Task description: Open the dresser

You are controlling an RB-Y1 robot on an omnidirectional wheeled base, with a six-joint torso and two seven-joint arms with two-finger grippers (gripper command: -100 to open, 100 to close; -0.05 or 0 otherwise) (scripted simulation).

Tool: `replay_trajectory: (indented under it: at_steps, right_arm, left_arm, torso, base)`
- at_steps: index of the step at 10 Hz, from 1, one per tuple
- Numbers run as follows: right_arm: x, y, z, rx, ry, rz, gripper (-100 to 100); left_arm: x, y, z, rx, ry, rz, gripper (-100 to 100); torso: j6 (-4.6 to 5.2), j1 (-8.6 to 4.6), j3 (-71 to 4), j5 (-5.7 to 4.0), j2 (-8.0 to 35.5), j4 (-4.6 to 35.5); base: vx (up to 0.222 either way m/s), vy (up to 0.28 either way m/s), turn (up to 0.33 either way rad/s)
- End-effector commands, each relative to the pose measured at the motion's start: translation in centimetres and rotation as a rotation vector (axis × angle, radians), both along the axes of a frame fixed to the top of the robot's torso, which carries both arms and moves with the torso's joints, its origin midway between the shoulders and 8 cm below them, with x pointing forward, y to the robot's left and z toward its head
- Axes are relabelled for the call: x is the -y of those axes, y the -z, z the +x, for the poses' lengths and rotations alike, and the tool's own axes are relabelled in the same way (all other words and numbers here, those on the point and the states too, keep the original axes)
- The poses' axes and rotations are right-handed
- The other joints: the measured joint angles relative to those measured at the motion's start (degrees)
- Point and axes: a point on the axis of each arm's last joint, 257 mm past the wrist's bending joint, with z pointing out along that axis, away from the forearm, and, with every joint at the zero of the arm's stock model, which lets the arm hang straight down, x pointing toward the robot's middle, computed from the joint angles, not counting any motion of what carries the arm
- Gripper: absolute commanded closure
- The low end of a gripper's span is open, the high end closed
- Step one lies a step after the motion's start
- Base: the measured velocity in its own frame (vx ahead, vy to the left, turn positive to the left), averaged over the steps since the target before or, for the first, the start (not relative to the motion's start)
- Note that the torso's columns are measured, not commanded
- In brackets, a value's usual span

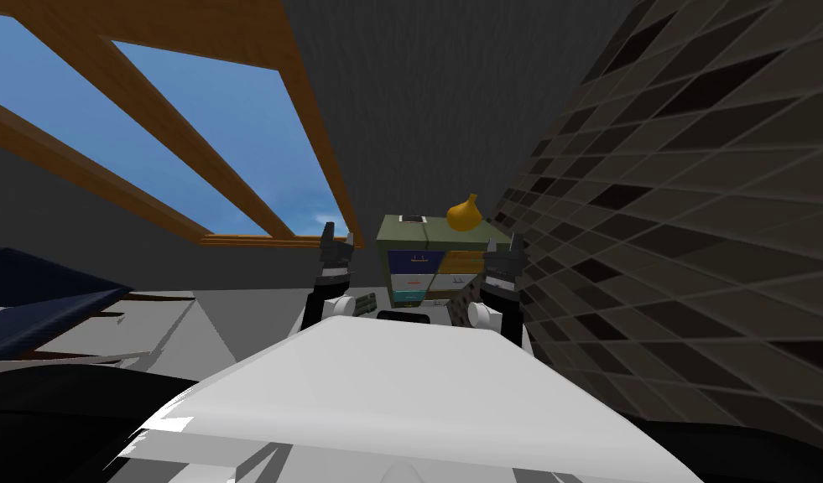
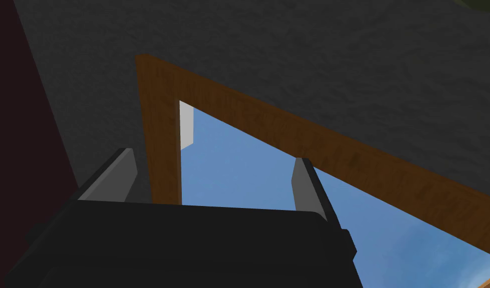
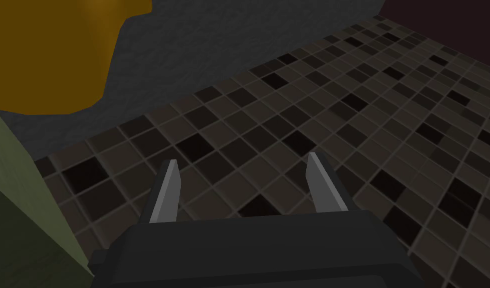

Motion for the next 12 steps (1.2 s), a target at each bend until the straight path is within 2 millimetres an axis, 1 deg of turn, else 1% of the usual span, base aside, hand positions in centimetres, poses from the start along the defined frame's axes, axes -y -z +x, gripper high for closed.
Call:
replay_trajectory:
  at_steps: [1, 3, 9, 10, 11, 12]
  right_arm:
    - [0.0, 0.0, 0.0, 0.0, 0.0, 0.0, 0]
    - [0.0, -0.01, 0.0, 0.0, 0.0, 0.0, 0]
    - [0.0, -0.02, -0.01, 0.0, 0.0, 0.0, 0]
    - [-0.49, -0.03, 0.15, -0.014, -0.006, -0.066, -100]
    - [-0.72, -0.01, 0.23, -0.024, -0.002, -0.112, -100]
    - [-0.82, -0.02, 0.26, -0.025, -0.006, -0.12, -100]
  left_arm:
    - [0.0, 0.0, 0.0, 0.0, 0.0, 0.0, 0]
    - [0.0, -0.01, 0.0, 0.0, 0.0, 0.0, 0]
    - [0.0, -0.02, -0.01, 0.0, 0.0, 0.0, 0]
    - [0.0, -0.02, -0.01, 0.0, 0.0, 0.0, 0]
    - [0.0, 0.0, 0.0, 0.0, 0.0, 0.0, 0]
    - [0.0, 0.01, 0.0, 0.0, 0.0, 0.0, 0]
  torso:
    - [0.0, 0.0, -4.7, 0.0, 2.3, 2.3]
    - [0.0, 0.0, -20.1, 0.0, 10.0, 10.1]
    - [0.0, 0.0, -70.7, 0.0, 35.4, 35.4]
    - [0.0, 0.0, -79.2, 0.0, 39.6, 39.6]
    - [0.0, 0.02, -83.1, 0.01, 41.6, 41.5]
    - [0.0, 0.06, -84.3, 0.02, 42.1, 42.1]
  base:
    - [0.0, 0.0, 0.0]
    - [0.0, 0.0, 0.0]
    - [0.0, 0.0, 0.0]
    - [0.004, 0.011, -0.008]
    - [0.006, 0.026, -0.017]
    - [0.0, 0.022, -0.008]
